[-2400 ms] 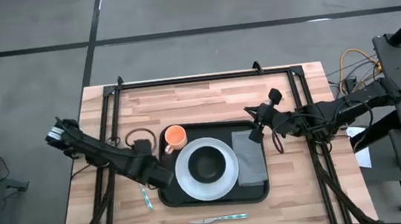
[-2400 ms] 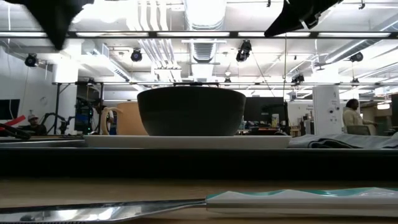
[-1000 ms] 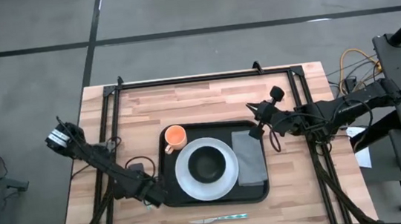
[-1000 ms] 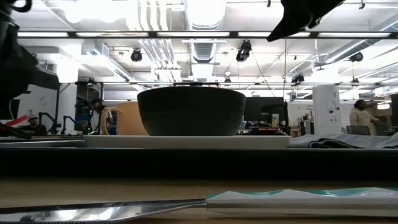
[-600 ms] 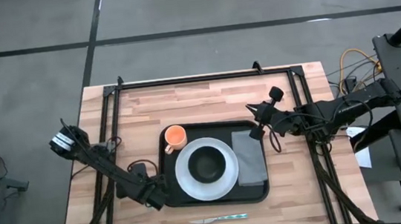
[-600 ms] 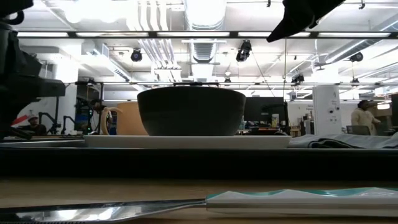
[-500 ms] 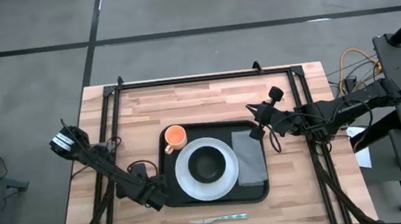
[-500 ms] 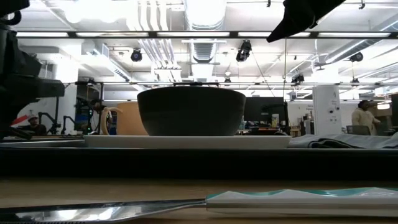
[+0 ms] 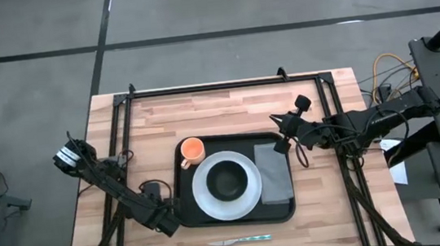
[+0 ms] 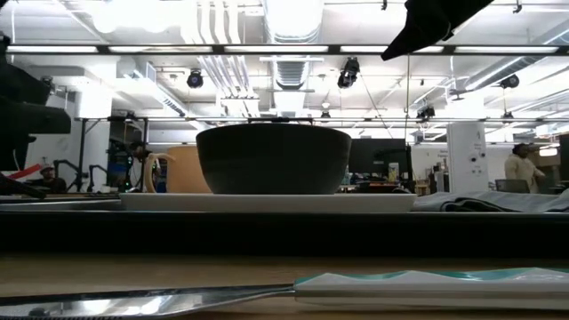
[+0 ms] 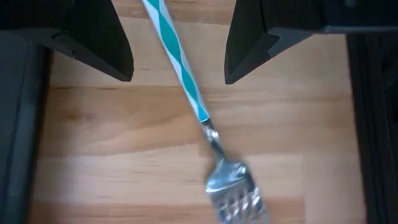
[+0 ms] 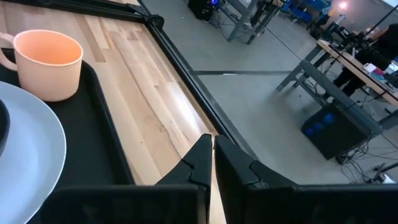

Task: Set up tray
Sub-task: Put the blue fork on top of the gray napkin

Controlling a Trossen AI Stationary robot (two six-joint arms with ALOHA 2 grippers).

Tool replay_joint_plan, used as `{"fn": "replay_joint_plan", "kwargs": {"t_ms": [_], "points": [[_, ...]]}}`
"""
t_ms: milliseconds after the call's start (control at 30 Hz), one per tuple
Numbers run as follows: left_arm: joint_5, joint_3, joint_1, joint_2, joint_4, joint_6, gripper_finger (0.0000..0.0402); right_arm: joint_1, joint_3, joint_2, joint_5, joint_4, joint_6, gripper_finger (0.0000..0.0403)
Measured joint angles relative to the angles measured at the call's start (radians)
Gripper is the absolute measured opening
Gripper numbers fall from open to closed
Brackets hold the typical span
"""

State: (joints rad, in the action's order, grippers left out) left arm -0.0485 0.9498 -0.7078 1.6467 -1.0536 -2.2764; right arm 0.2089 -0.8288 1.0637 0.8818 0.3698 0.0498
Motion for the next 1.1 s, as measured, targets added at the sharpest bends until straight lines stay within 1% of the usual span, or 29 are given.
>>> {"fn": "replay_joint_plan", "kwargs": {"t_ms": [100, 167, 233, 567, 733, 933, 1000, 1100], "points": [[0.036, -0.011, -0.008, 0.0, 0.015, -0.037, 0.0231, 0.0, 0.0, 0.0, 0.0, -0.001, 0.0, 0.0009], [0.101, -0.022, -0.01, 0.002, 0.023, -0.097, 0.023, 0.0, 0.0, 0.0, 0.0, -0.001, 0.0, 0.0009], [0.154, -0.033, -0.01, 0.003, 0.034, -0.119, 0.0231, 0.0, 0.0, 0.0, 0.0, -0.001, -0.003, 0.0009], [0.128, -0.077, -0.013, -0.002, 0.12, -0.118, 0.023, 0.0, -0.001, 0.0, 0.0, -0.001, -0.01, 0.0009], [0.125, -0.082, -0.013, 0.0, 0.108, -0.115, 0.023, 0.0, -0.002, 0.0, -0.001, -0.001, -0.024, 0.0009], [0.114, -0.118, -0.03, -0.002, 0.119, -0.096, 0.023, 0.0, -0.002, 0.0, -0.001, 0.0, -0.025, 0.0009], [0.11, -0.138, -0.034, -0.002, 0.145, -0.095, 0.0224, 0.0, -0.002, 0.0, -0.001, 0.0, -0.027, 0.0009], [0.11, -0.158, -0.051, -0.001, 0.17, -0.096, 0.0205, 0.0, -0.002, 0.0, -0.001, 0.0, -0.027, 0.0009]]}}
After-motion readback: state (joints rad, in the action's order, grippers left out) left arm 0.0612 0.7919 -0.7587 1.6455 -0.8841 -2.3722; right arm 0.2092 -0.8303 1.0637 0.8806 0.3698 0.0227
